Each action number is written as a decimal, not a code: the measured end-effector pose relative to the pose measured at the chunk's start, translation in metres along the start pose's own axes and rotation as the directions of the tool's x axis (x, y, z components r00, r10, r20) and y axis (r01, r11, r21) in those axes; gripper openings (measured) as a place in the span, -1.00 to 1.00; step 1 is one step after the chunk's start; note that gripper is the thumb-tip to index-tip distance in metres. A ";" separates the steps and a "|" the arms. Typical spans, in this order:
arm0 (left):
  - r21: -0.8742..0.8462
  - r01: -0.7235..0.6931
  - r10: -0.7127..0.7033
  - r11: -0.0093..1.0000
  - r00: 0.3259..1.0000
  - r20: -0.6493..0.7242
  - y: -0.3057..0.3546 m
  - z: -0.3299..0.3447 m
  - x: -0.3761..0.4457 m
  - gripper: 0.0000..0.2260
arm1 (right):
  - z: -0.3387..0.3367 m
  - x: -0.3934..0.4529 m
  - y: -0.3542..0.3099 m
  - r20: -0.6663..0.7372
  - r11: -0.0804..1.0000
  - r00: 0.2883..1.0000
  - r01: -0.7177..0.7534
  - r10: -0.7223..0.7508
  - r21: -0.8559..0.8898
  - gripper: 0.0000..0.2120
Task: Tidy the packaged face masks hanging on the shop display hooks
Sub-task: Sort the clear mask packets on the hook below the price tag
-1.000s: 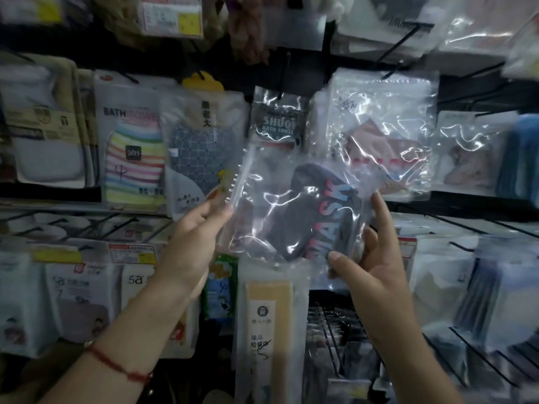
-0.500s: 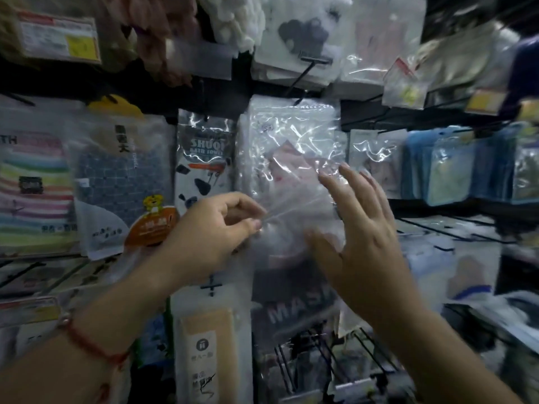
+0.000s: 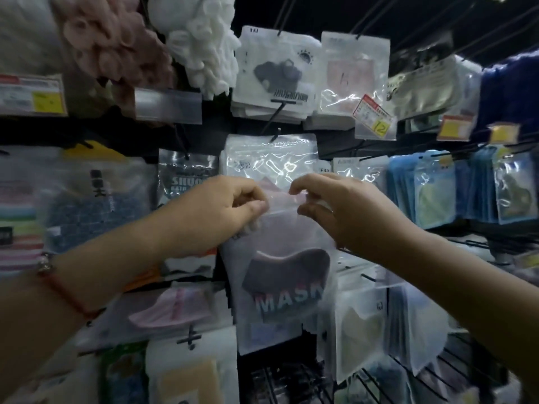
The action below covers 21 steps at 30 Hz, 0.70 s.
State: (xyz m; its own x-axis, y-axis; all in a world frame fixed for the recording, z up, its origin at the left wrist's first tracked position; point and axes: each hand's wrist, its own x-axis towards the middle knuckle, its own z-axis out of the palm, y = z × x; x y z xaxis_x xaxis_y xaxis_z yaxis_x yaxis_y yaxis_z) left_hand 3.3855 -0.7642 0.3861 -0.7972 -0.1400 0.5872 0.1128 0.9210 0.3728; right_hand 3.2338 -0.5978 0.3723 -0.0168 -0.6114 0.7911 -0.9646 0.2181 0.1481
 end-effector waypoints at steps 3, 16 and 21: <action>0.062 -0.006 0.005 0.998 1.000 0.025 0.004 -0.005 0.009 -0.94 | 0.000 0.002 0.014 -0.004 0.997 0.998 0.067 -0.067 -0.030 -0.67; 0.253 -0.044 0.067 0.966 0.994 -0.085 0.002 -0.031 0.054 -0.92 | -0.023 0.011 0.090 -0.181 0.919 0.952 0.171 -0.247 -0.355 -0.58; 0.668 -0.279 0.483 0.690 0.865 -0.138 -0.007 -0.020 0.075 -0.77 | -0.016 0.020 0.090 -0.123 0.870 0.914 0.318 -0.388 -0.377 -0.60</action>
State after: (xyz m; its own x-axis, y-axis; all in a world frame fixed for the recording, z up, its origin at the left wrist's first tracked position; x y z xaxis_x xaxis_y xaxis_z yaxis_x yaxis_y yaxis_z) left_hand 3.3367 -0.7888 0.4424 -0.5528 0.2737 0.7870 -0.0956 0.9174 -0.3863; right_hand 3.1509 -0.5776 0.4111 0.3909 -0.5493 0.7385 -0.7450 0.2823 0.6044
